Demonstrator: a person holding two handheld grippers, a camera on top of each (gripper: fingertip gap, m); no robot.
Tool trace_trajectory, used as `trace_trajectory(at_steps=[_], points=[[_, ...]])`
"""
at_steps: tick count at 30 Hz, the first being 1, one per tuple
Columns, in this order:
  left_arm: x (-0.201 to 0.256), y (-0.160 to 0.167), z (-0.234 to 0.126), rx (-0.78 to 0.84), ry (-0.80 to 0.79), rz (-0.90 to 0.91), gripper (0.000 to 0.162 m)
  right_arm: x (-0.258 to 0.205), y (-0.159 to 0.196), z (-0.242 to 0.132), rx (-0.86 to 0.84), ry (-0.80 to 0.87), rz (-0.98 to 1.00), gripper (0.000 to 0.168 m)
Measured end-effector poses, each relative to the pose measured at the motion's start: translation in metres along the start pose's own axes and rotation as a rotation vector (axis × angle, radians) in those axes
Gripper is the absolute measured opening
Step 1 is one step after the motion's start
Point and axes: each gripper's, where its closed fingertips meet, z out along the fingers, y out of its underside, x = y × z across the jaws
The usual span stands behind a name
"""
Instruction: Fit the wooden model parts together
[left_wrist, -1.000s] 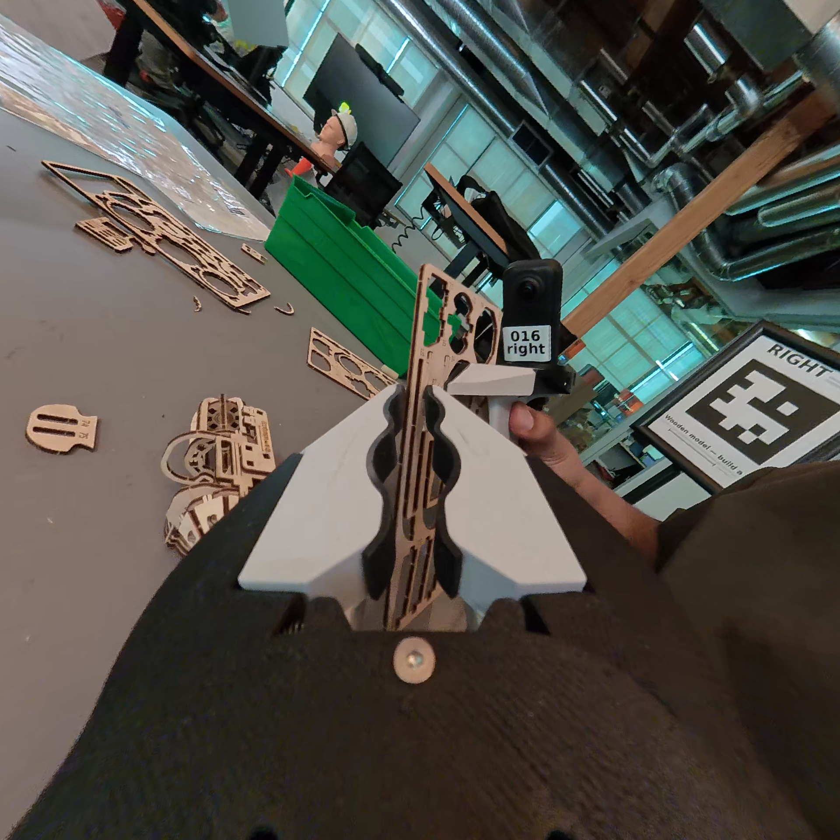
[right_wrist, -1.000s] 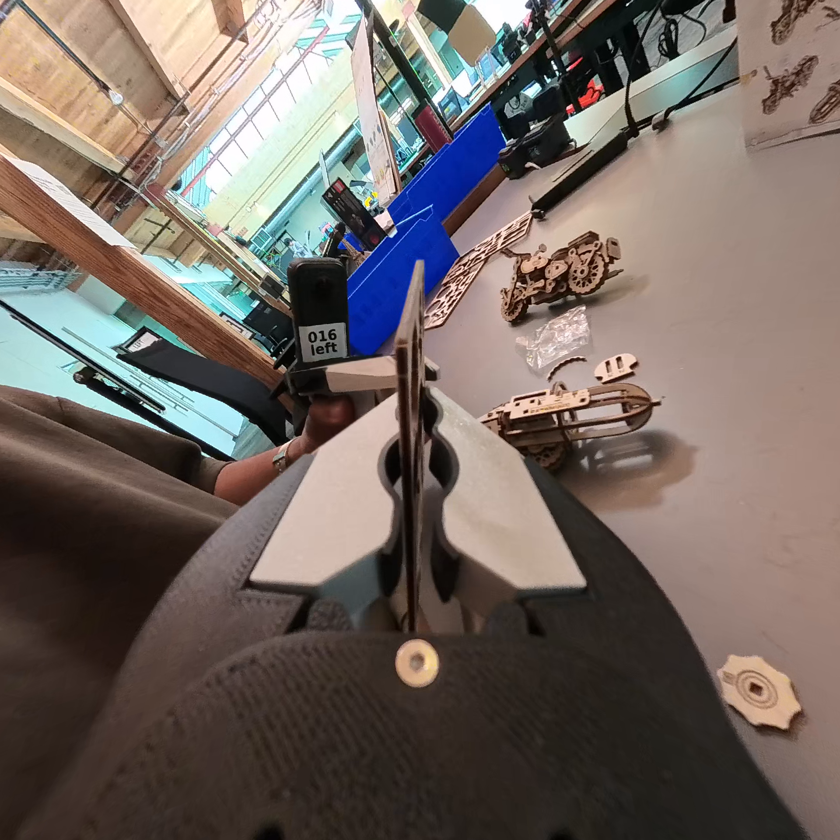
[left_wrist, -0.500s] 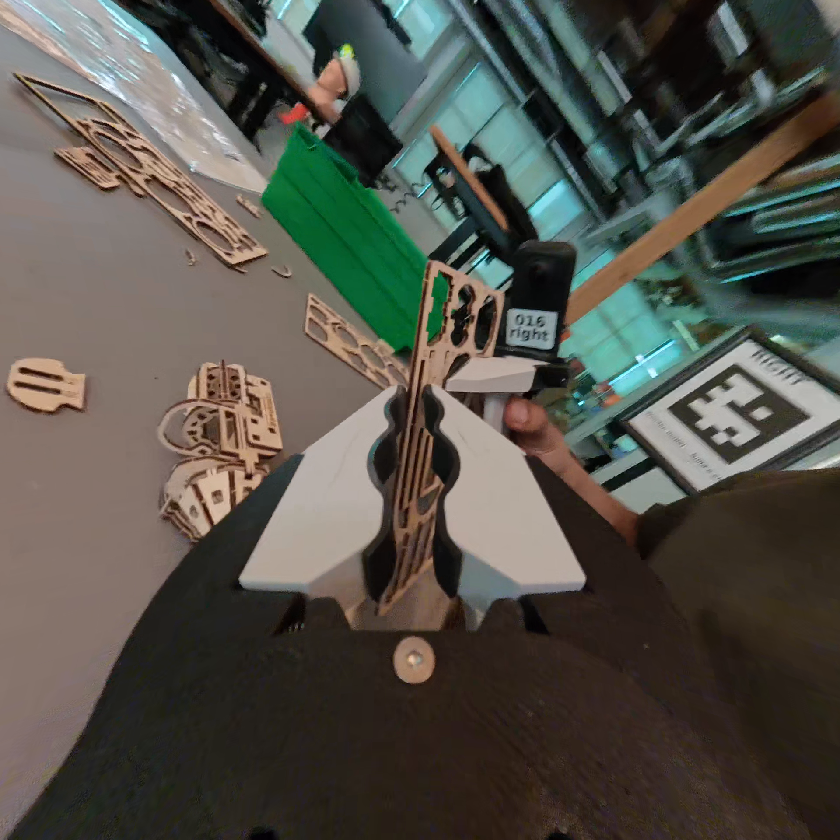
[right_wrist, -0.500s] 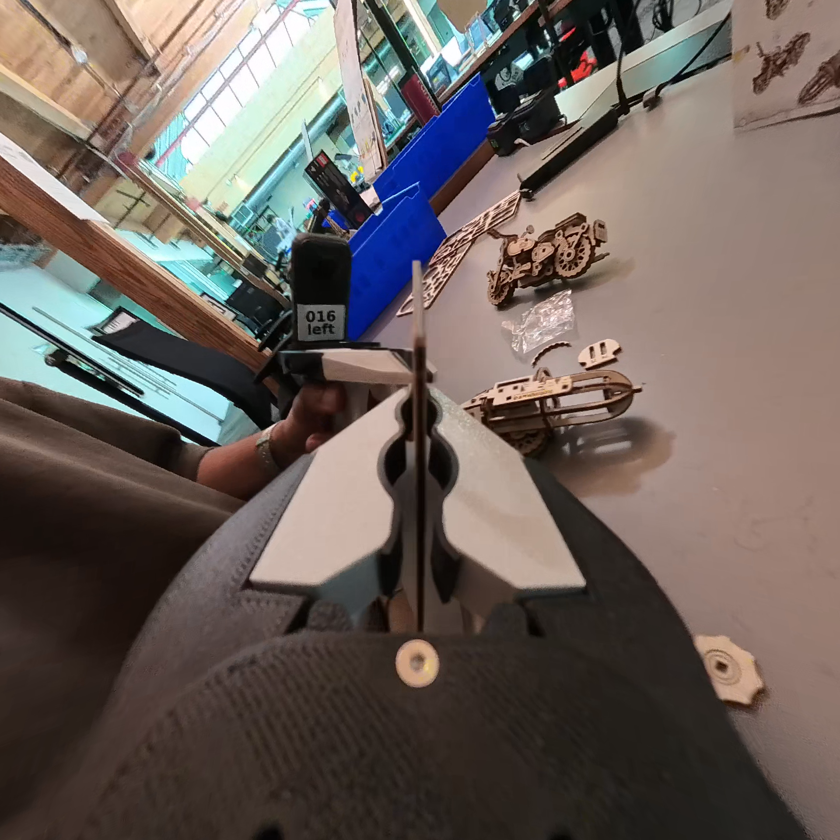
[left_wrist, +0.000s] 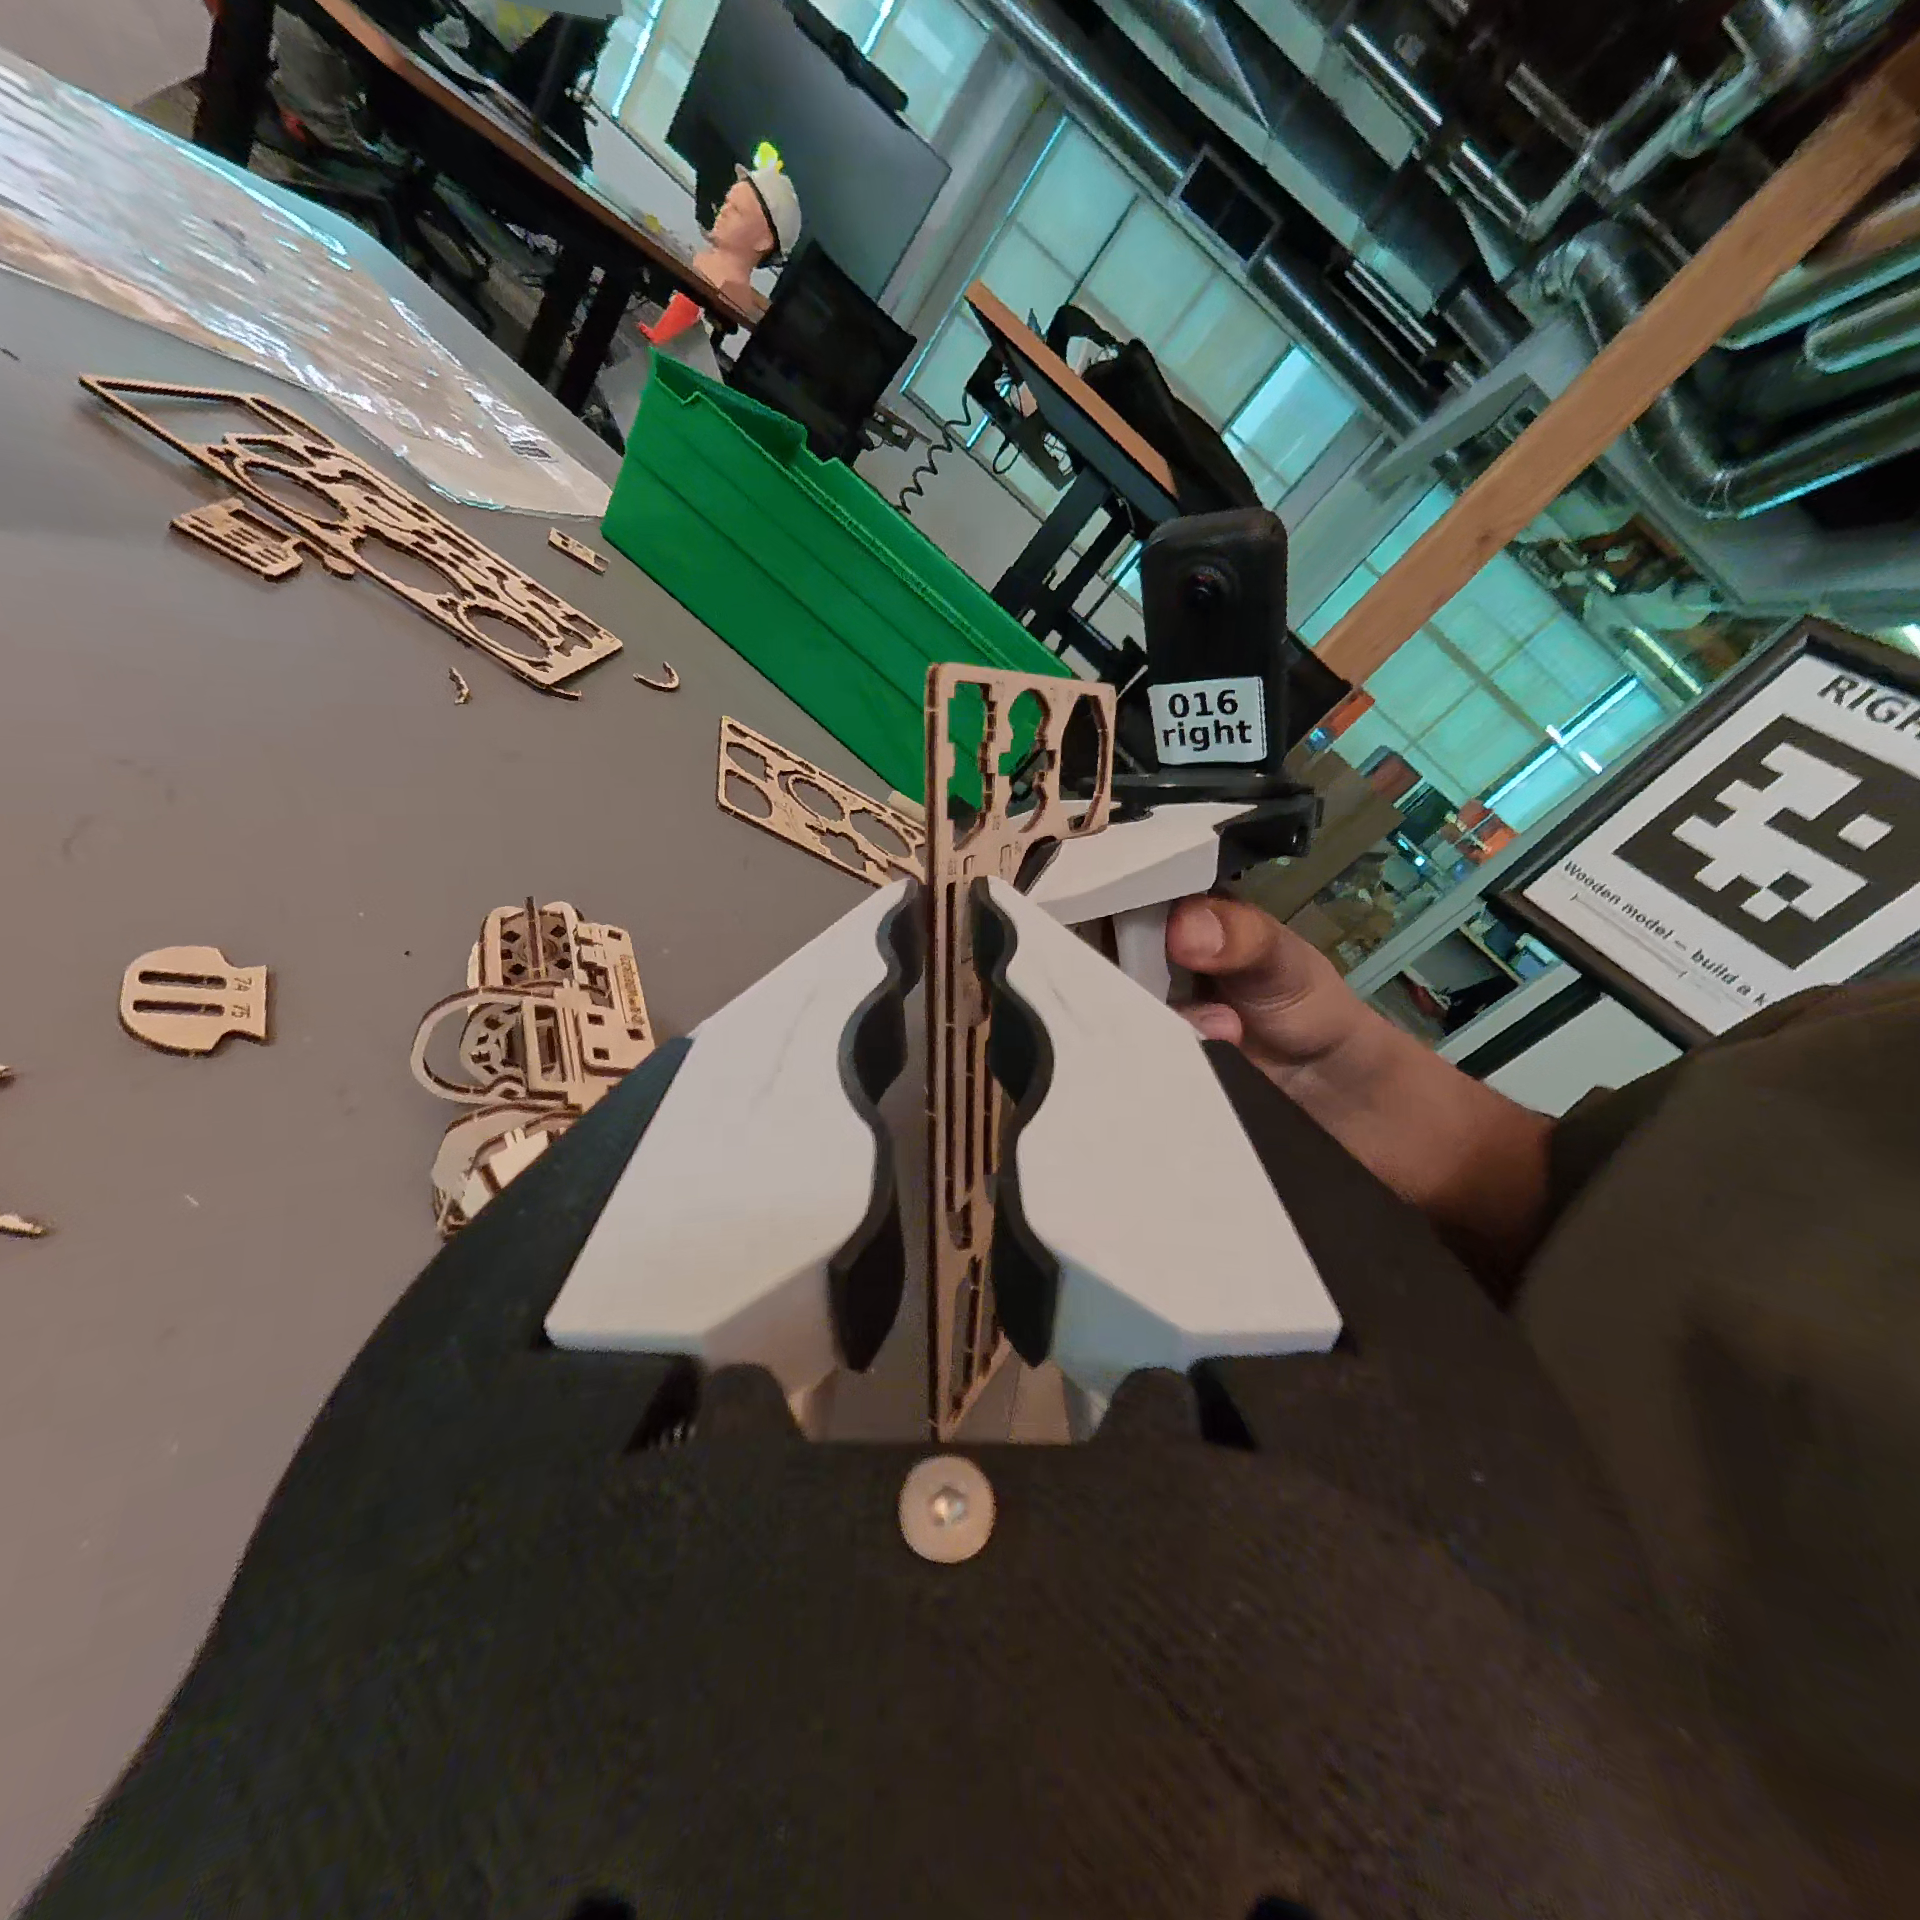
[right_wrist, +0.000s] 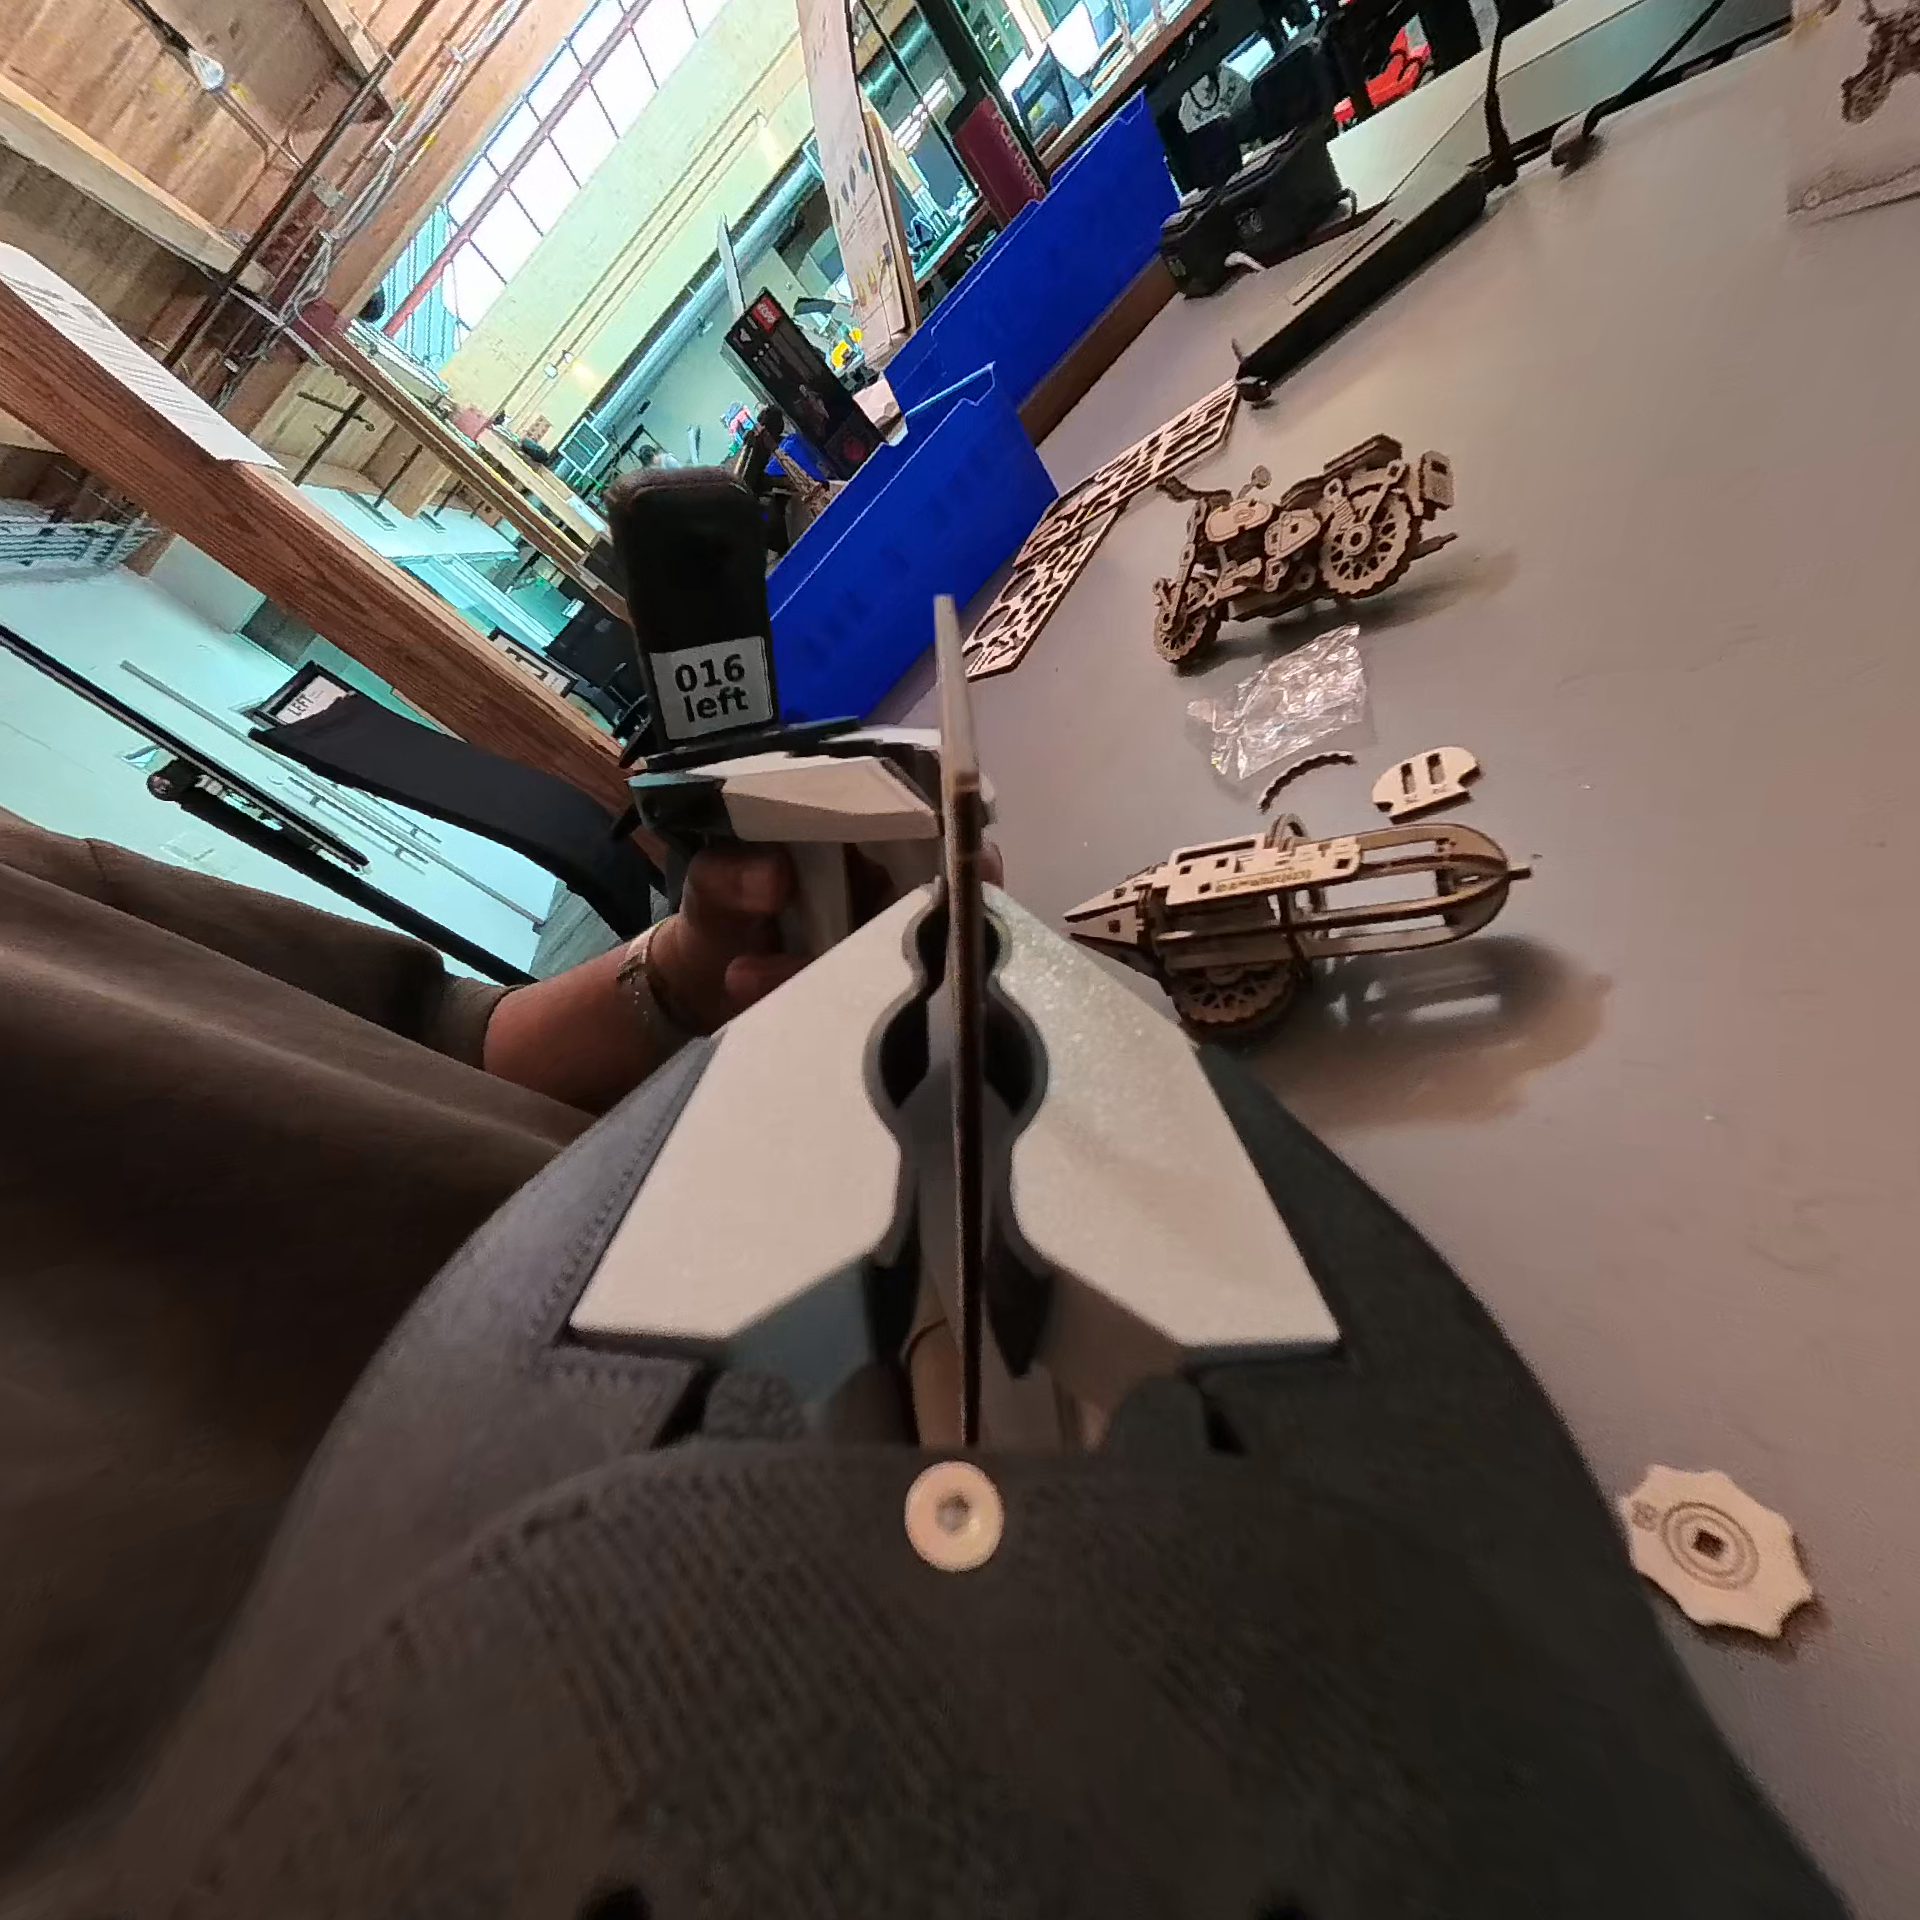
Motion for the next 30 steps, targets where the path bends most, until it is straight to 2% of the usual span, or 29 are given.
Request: trace_trajectory(at_steps=[7,13,19,24,30], points=[[-0.001,0.001,-0.002,-0.041,-0.007,0.039,0.005,-0.001,0.002,0.001,-0.012,-0.007,-0.005,0.001],[-0.011,0.009,0.000,-0.087,-0.107,0.088,0.006,0.006,0.006,0.002,-0.065,0.105,-0.155,0.000],[-0.008,0.006,0.001,-0.034,-0.058,0.031,0.008,0.007,0.004,0.003,-0.019,0.043,-0.032,0.001],[0.003,0.006,0.002,-0.025,0.037,-0.053,0.027,0.000,0.001,0.003,0.005,0.001,-0.012,0.001],[0.003,0.010,0.003,-0.042,-0.001,0.049,0.015,-0.003,0.002,0.004,-0.006,-0.029,0.018,0.001]])
